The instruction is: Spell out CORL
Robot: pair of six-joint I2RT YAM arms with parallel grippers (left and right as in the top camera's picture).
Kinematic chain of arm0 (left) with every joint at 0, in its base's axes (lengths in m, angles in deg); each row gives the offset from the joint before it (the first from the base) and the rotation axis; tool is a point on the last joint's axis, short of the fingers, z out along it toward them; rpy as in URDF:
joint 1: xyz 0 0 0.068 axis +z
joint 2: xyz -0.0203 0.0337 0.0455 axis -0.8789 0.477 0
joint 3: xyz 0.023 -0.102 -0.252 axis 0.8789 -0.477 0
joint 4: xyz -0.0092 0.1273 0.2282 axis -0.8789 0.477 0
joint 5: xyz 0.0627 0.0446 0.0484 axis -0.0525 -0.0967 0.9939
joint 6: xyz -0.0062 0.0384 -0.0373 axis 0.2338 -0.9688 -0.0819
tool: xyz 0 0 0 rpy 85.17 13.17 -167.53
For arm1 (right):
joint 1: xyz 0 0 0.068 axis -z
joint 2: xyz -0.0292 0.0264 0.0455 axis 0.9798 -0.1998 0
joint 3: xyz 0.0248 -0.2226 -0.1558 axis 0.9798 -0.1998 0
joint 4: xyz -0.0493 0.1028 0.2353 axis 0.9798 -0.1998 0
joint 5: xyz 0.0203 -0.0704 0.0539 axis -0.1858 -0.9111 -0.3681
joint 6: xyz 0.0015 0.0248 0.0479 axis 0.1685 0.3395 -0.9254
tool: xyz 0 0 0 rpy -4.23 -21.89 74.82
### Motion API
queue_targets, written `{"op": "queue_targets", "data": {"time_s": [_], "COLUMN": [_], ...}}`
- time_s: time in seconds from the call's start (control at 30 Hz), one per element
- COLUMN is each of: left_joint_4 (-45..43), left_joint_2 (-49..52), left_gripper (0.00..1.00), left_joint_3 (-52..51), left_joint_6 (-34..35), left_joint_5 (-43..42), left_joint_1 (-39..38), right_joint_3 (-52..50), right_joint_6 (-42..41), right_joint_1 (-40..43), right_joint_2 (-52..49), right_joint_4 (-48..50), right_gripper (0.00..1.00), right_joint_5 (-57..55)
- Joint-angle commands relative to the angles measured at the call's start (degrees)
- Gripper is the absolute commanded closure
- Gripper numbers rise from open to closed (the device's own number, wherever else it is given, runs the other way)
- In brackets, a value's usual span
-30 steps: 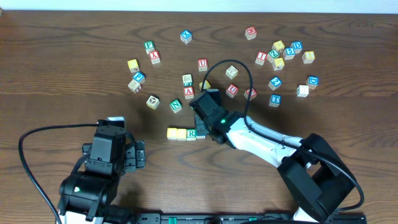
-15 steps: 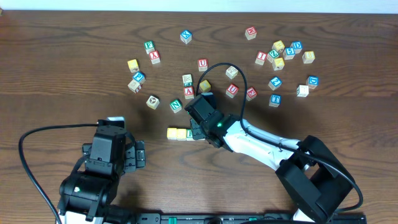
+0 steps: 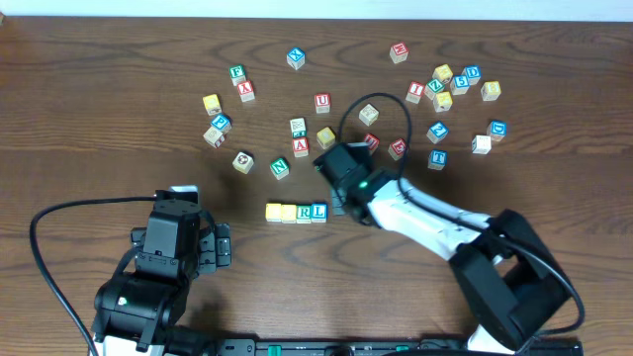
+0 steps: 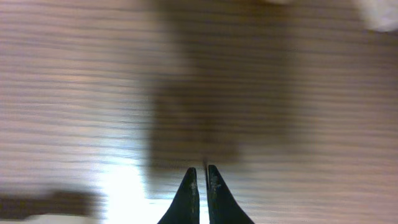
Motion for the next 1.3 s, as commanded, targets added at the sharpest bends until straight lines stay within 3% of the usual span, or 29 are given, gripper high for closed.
{"op": "queue_targets", "data": {"time_s": [0.0, 0.2, 0.3, 0.37, 0.43, 0.53, 1.27], "left_joint_4": [0.2, 0.2, 0.2, 0.2, 0.2, 0.2, 0.2], "left_joint_2": [0.0, 0.0, 0.0, 0.0, 0.0, 0.0, 0.0], "left_gripper": [0.01, 0.01, 0.01, 0.01, 0.01, 0.01, 0.01], "left_joint_3": [0.1, 0.1, 0.1, 0.1, 0.1, 0.1, 0.1], "left_joint_6": [0.5, -0.7, -1.0, -1.0, -1.0, -1.0, -1.0], "left_joint_5": [0.2, 2.0, 2.8, 2.8, 2.8, 2.8, 2.8], "left_joint_1": [0.2, 0.2, 0.2, 0.2, 0.2, 0.2, 0.2], "right_joint_3": [1.9, 2.0, 2.0, 2.0, 2.0, 2.0, 2.0], "right_joint_6": [2.1, 4.9, 5.2, 5.2, 5.2, 5.2, 5.2], "right_joint_1": [3.1, 5.0, 4.9, 4.9, 4.9, 4.9, 4.2], "right_joint_2": [5.7, 17.7, 23.5, 27.2, 30.5, 34.4, 37.2], "right_joint_4": [-3.2, -11.2, -14.4, -16.2, -17.6, -19.0, -23.0], "right_gripper": [0.99, 0.98, 0.86, 0.71, 0.34, 0.01, 0.01], "right_joint_5": [-3.7, -3.5, -3.5, -3.4, -3.2, -3.0, -3.0]}}
